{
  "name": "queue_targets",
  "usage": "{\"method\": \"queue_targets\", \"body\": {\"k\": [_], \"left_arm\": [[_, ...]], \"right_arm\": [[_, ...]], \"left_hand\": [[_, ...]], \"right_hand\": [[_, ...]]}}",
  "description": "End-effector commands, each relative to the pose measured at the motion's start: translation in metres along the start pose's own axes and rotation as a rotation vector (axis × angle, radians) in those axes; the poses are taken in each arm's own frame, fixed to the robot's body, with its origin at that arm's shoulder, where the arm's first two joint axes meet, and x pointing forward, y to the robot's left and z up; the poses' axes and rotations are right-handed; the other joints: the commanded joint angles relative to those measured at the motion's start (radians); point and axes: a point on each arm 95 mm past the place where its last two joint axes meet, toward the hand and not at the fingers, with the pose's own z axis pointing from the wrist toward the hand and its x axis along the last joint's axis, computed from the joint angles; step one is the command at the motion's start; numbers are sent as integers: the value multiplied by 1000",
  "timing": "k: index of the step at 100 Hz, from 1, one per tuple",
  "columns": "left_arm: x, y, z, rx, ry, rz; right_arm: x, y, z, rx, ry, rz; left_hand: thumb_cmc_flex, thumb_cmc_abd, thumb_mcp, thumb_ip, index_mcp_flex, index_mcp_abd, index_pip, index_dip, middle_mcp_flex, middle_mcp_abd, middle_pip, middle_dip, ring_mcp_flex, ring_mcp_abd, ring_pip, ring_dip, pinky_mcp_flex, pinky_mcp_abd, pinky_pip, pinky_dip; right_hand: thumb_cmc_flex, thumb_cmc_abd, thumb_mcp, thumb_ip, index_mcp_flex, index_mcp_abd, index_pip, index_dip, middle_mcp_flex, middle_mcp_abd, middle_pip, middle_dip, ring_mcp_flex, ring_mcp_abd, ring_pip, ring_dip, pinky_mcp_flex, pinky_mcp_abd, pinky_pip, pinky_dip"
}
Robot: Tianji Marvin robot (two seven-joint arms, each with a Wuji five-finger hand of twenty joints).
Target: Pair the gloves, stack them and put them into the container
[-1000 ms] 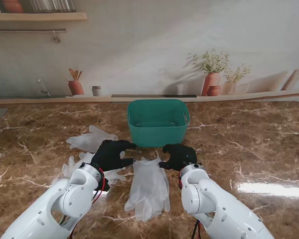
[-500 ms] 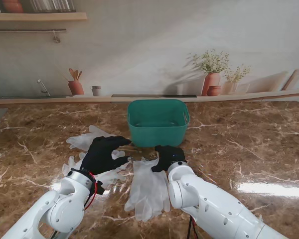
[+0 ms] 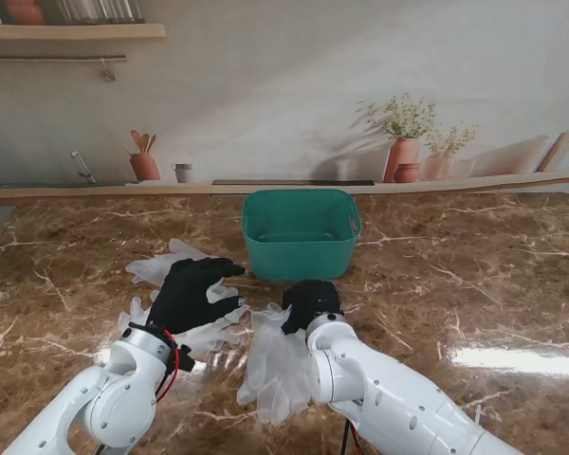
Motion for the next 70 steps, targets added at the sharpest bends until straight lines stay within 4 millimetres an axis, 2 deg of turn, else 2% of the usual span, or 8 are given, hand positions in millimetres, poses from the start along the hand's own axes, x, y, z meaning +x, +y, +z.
{"method": "queue_targets", "body": {"k": [1, 10, 17, 28, 41, 52, 70], "left_arm": [[1, 2, -3, 0, -1, -4], [1, 1, -3, 1, -2, -5], [0, 1, -3, 1, -2, -4], [0, 0, -2, 3, -3, -5], [0, 0, -2, 3, -4, -7], [0, -1, -2, 7, -1, -1], [-1, -4, -2, 13, -4, 7]], "right_arm": [[0, -13, -7, 25, -1, 23], [-3, -9, -9, -8, 17, 105], [-7, -5, -10, -38, 20, 174], [-14, 5, -10, -101, 4, 255], [-27, 19, -6, -169, -27, 288], [-42, 30, 0, -218, -43, 277], [-59, 37, 3, -265, -27, 328]], "left_hand": [[-8, 22, -31, 17, 27, -32, 11, 8, 24, -31, -21, -12, 14, -46, -31, -14, -16, 4, 1, -1], [-7, 24, -31, 17, 33, -33, 16, 10, 27, -29, -21, -12, 16, -45, -30, -14, -17, 9, -2, -2], [-7, 25, -32, 17, 35, -35, 19, 12, 29, -29, -21, -12, 17, -46, -31, -14, -17, 9, -4, -2], [-6, 27, -33, 17, 40, -35, 23, 14, 32, -29, -21, -12, 18, -45, -31, -14, -17, 9, -5, -1], [-4, 29, -35, 17, 45, -37, 28, 16, 34, -26, -22, -12, 18, -44, -31, -14, -18, 11, -10, -3], [-2, 30, -37, 17, 48, -37, 30, 18, 36, -27, -22, -13, 18, -45, -32, -14, -18, 12, -15, -4], [2, 34, -39, 18, 49, -36, 32, 19, 35, -28, -24, -13, 17, -45, -33, -15, -18, 12, -21, -5]], "right_hand": [[40, -13, -2, -35, 32, -42, 35, 35, 38, 17, -54, -121, 112, 6, -52, -73, 54, -3, 20, 28], [74, -3, 4, -26, 34, -44, 28, 55, 294, -1, -51, -216, 380, 6, -66, -120, 195, 14, 98, 4], [93, -15, 17, -30, 38, -36, 35, 63, 426, -5, -42, -189, 516, 4, -43, -119, 303, 18, 175, -9], [119, -29, 27, -31, 48, -38, 42, -9, 556, -17, -10, -143, 635, -13, 28, -83, 392, 15, 281, -28], [126, -40, 28, -32, 58, -48, 47, -42, 599, -19, 19, -138, 675, -22, 61, -64, 423, 5, 314, -36], [135, -29, 26, -27, 61, -45, 44, -105, 606, -17, 16, -151, 670, -29, 58, -58, 406, -5, 313, -49], [152, -56, 37, -26, 66, -42, 69, -126, 611, -9, 25, -149, 665, -32, 70, -47, 398, -12, 309, -54]]}}
